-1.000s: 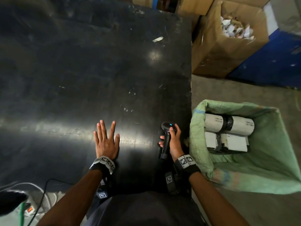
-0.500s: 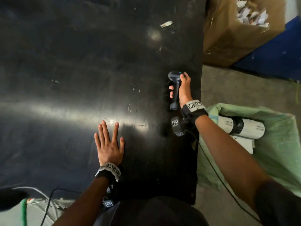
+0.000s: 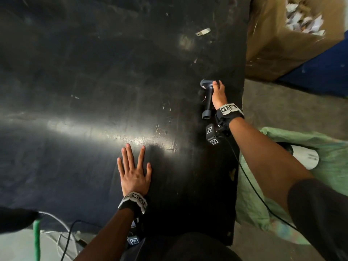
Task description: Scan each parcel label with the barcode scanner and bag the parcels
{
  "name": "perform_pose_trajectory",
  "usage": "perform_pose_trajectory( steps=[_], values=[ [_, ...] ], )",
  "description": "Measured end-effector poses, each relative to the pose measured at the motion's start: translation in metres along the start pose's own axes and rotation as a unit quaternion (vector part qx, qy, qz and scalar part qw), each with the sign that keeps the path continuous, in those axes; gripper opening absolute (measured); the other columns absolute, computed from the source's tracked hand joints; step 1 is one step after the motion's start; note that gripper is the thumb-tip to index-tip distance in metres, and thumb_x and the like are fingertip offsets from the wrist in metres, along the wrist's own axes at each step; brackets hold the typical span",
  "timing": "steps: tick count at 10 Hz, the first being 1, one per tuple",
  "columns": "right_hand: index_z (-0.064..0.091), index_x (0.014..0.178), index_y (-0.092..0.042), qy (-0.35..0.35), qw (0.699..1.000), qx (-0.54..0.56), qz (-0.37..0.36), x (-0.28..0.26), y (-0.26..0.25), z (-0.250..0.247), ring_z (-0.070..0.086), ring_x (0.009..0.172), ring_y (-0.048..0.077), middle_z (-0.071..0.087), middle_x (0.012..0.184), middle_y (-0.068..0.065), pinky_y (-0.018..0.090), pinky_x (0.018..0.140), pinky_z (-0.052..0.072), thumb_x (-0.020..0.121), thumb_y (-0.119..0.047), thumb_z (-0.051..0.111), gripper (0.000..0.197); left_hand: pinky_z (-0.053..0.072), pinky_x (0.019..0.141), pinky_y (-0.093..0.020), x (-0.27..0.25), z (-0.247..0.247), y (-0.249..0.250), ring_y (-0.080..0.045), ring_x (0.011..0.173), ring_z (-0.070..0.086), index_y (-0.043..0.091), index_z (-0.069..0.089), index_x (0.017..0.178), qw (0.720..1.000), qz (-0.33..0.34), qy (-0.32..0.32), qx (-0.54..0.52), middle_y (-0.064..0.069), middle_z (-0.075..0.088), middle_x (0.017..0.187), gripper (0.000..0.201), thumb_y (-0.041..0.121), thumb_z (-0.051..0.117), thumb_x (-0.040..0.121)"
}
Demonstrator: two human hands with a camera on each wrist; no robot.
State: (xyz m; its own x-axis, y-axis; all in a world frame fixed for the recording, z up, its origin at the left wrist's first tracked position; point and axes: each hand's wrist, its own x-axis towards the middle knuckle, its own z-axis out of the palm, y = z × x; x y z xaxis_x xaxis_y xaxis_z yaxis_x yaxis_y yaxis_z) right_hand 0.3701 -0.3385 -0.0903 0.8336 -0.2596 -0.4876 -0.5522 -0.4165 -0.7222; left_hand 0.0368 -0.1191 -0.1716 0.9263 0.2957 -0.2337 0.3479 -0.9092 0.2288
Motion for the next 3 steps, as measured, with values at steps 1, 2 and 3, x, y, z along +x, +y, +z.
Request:
perform_pose_trajectory(
  steps=[1, 2, 3],
  values=[
    [0.023, 0.155, -0.016, -0.017, 0.995, -0.097, -0.024, -0.021, 0.009, -0.017, 0.04, 0.14, 0.035, 0.037, 0.156, 0.013, 0.033, 0.111, 0.031, 0.103, -0.044, 0.036, 0.061, 0.006, 0.126, -0.052, -0.003, -0.003, -0.002, -0.03, 0.157, -0.008, 0.032, 0.004, 0.162, 1.0, 0.006, -0.003, 0.0, -0.013, -0.012, 0.169, 0.068, 0.052, 0.024, 0.1],
    [0.028, 0.154, -0.015, -0.023, 0.979, -0.191, -0.066, -0.041, 0.025, -0.027, 0.044, 0.136, 0.038, 0.042, 0.152, 0.019, 0.038, 0.109, 0.034, 0.099, -0.047, 0.043, 0.066, 0.006, 0.126, -0.051, -0.002, -0.004, -0.002, -0.03, 0.157, -0.005, 0.031, 0.011, 0.162, 1.0, 0.008, 0.003, -0.014, -0.014, -0.006, 0.17, 0.067, 0.05, 0.027, 0.1],
    [0.029, 0.154, -0.017, -0.034, 0.959, -0.26, -0.11, -0.067, 0.059, -0.039, 0.043, 0.136, 0.039, 0.044, 0.149, 0.021, 0.045, 0.111, 0.036, 0.096, -0.053, 0.045, 0.07, 0.01, 0.125, -0.052, -0.005, -0.01, -0.001, -0.033, 0.157, 0.001, 0.031, 0.021, 0.16, 0.999, 0.02, 0.002, -0.029, -0.017, 0.003, 0.169, 0.065, 0.047, 0.034, 0.098]
  ],
)
